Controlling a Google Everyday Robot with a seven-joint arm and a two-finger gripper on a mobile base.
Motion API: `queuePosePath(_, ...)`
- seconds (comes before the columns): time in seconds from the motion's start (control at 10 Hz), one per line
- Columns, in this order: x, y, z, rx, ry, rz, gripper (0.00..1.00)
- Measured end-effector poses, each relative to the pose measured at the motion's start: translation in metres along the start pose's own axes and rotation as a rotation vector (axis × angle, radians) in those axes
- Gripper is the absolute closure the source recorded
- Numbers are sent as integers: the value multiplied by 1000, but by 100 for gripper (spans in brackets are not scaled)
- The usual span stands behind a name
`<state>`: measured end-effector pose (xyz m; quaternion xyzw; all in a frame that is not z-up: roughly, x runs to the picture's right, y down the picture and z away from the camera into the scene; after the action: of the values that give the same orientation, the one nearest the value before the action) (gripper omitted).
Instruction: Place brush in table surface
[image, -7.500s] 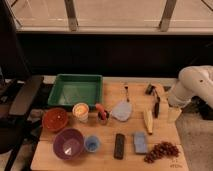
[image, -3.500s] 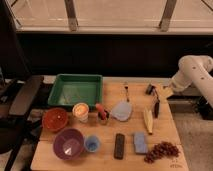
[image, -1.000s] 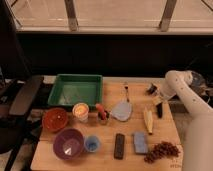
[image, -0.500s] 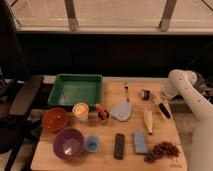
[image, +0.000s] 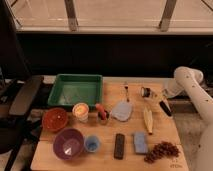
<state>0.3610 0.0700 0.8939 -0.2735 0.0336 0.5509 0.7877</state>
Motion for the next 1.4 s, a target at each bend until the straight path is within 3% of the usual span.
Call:
queuePosePath(0.2,-12,8,-27,-22,-59,-13,100)
queuePosePath(0.6,-33,28,-84,-22,-182,-83,100)
queuePosePath(0.7,-37,33,-91,-20,-197,-100,100)
queuePosePath(1.0,-36,40,-84,-4,-182,-128,100)
queuePosePath(1.4,-18,40,-36,24,-105,-142,100)
